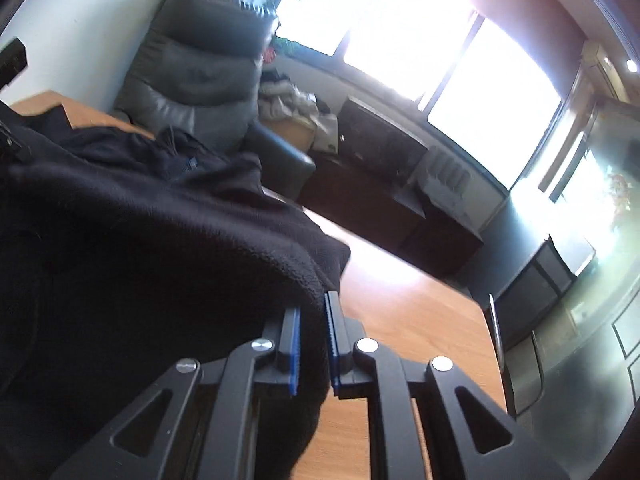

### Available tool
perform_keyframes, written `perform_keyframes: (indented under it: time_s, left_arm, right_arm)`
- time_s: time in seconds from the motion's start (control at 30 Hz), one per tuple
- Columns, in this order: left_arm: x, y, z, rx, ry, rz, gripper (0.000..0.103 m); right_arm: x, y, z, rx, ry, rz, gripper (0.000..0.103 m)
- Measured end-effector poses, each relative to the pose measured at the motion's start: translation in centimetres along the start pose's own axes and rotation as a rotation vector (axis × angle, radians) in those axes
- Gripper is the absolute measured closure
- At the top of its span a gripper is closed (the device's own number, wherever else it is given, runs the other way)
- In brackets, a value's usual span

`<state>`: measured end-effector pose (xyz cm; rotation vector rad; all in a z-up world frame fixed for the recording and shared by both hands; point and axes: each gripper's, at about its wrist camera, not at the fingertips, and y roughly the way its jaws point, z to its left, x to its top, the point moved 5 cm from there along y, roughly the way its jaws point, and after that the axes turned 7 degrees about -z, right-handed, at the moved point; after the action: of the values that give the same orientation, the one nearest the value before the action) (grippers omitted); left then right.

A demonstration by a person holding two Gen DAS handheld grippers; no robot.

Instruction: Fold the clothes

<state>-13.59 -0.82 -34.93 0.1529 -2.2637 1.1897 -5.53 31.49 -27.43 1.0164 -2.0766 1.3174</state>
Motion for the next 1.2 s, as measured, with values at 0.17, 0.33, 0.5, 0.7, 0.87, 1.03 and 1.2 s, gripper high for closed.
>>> perform_keyframes:
  time_s: [0.17,0.33,0.5,0.7,0.87,1.03,1.2]
  left_arm:
    - [-0.8,0.8,2.2,0.007,-0.092,-0.002,0.084]
    - [-0.8,-1.6,1.9,0.078,-0.061,-0.002,0.066]
    - [1.7,-7.2,-1.6,0.086,0.015,-0.115,0.050]
    - [3.3,-2.9,-6.2,-0.042,0.064,-0.110,0.027]
    - [-1.4,2.7,-3.0,0.025,0.063,-0.015,0.044]
    - [-2.5,1.3,-0.7,-0.012,-0.013,-0.029,0.065]
    - [-2.5,1.1,-1.2,-0.016,0.012,-0.007,0.055]
  right_arm:
    - [-1.7,0.5,0.8,0.102,0.010,0.104,0.086]
    - [-0.4,-2.4,1.0,0.217,0.055,0.092,0.025]
    - [4.4,-5.4,-1.3,0.370,0.187,-0.014,0.020]
    - [11.4,6.2,0.0,0.521,0.356,-0.024,0.013]
    - [7.7,15.9,0.2,0.346,0.363,0.196,0.022]
    - [4.2,16.9,-5.5,0.090,0.421,0.260,0.010]
    - [5.1,8.7,-6.1,0.196,0.442,0.126,0.015]
